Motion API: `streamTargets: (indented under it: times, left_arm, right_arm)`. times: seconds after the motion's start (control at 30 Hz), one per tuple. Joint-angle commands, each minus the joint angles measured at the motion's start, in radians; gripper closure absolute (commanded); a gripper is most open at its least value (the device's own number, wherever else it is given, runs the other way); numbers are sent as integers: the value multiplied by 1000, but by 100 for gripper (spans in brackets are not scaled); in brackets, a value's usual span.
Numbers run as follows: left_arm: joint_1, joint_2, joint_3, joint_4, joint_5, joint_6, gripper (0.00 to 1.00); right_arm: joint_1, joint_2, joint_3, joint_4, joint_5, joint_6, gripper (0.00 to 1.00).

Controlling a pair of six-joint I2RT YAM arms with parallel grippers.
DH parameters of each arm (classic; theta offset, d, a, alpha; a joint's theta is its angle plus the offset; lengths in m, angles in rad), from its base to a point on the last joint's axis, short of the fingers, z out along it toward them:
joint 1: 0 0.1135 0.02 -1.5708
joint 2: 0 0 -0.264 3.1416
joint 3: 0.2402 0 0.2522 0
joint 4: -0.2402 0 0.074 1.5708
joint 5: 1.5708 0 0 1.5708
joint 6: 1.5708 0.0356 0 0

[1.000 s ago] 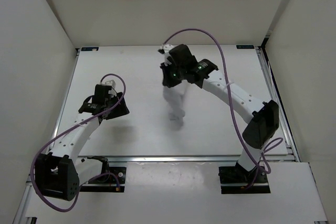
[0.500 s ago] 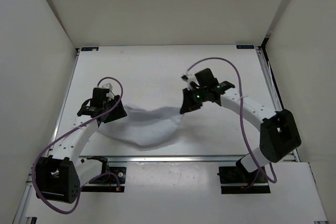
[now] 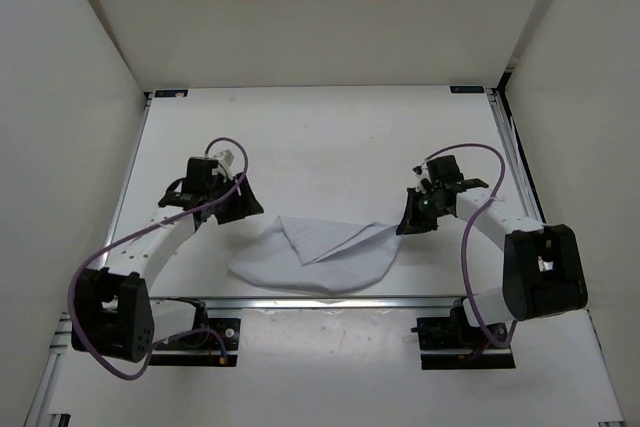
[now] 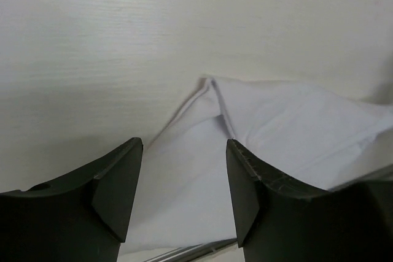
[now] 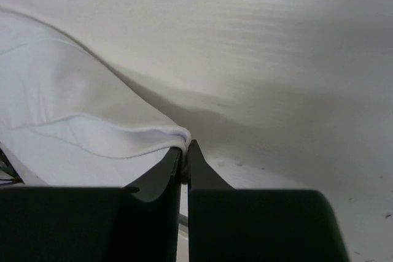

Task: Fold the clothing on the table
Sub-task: Flatten the skirt out

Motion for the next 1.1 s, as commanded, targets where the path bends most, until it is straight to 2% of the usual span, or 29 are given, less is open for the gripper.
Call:
streamTargets:
  times: [0.0,0.1,0.2,0.27,0.43,0.6,0.73,0.87,1.07]
  left_arm:
    - [-81,53,78,90,169,36,32]
    - [-219,137,210,-15,60,67,29]
    - [-305,159,192,-7,37,-14,30]
    - [-323,121,135,23,28,-109,36]
    - [-314,-25,-15,86,-64,-330,33]
    - [-293,-111,-83,91,-80,-433,32]
    - [-331,-100,-152,202,-58,-551,32]
    - [-385,-57,-128,194,-101,-597,33]
    - [-396,-56,-154,230,-136,-684,36]
  right_arm:
    - [-40,45,52,48,-10,-7,100]
    - [-26,95,116,38,-13,-25,100]
    - [-5,135,165,14,-5,-47,100]
    - [18,146,176,2,1,-53,100]
    - [11,155,196,-13,2,-65,100]
    - [6,172,208,-38,9,-79,100]
    - [26,169,202,-41,5,-79,100]
    - [46,160,190,-47,21,-82,100]
    - [40,129,162,-52,28,-82,100]
